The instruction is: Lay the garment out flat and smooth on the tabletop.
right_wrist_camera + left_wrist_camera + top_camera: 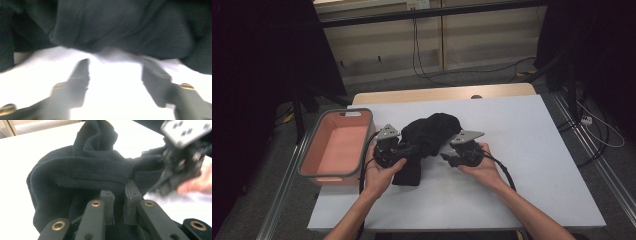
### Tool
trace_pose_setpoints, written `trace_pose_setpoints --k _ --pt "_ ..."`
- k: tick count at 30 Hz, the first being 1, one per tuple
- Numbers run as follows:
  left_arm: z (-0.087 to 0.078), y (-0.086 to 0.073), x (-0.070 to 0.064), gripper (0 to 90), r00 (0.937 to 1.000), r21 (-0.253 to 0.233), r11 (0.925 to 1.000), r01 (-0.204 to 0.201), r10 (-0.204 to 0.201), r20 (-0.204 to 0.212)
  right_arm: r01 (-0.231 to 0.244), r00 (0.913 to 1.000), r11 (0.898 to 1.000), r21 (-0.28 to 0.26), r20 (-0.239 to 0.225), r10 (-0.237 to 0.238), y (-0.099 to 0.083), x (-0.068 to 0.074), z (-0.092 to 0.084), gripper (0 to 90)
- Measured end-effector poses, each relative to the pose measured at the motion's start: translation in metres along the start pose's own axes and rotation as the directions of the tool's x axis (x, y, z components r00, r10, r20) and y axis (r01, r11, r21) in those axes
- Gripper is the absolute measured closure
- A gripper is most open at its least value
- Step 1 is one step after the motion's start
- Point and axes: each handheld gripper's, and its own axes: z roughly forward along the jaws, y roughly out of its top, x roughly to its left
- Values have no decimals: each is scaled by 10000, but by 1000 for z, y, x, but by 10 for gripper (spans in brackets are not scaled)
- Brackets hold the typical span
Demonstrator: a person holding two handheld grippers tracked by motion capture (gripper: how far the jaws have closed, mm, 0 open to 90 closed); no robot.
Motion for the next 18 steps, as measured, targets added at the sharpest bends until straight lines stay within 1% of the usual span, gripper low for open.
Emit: trace_pose_setpoints --k 1,2,5,7,9,10,11,13,14,15,17,18 --pt "-1 1 -1 806 10000 18 10000 -34 34 1 14 10000 10000 77 -40 -14 0 4 4 316" --pt "-1 1 -2 806 10000 -40 10000 -47 47 14 104 9999 9999 119 -95 -103 0 8 7 297" --pt "-2 2 -4 806 9999 -90 9999 -69 71 127 283 9995 9996 70 -141 -282 5 19 14 228" --pt "-2 2 -5 806 9998 -103 9999 -49 51 207 131 9999 9996 -263 -61 -133 12 22 15 220" --pt "-2 3 -7 806 9995 -167 9998 -56 61 307 -279 9996 9977 -616 87 284 18 21 14 241" --pt "-3 3 -8 806 9995 -176 9998 -73 79 319 -391 9988 9962 -781 264 413 20 20 14 287" --pt "-4 4 -9 806 9993 -193 9998 -84 91 355 -433 9979 9948 -923 435 474 21 19 13 358" --pt "-4 4 -9 806 9992 -192 9998 -108 116 393 -569 9968 9909 -1221 497 634 22 14 9 545" --pt "-4 4 -9 806 9991 -184 9998 -106 114 415 -611 9966 9896 -1305 473 678 22 11 7 655" --pt "-3 3 -9 806 9991 -161 9998 -104 111 415 -559 9972 9892 -1357 412 620 22 9 4 740" --pt "-2 2 -9 806 9991 -165 9998 -68 75 424 -463 9975 9893 -1384 465 532 22 7 -1 806" --pt "-1 2 -8 806 9992 -147 9998 -92 98 389 -408 9977 9896 -1382 478 478 23 6 -4 818"
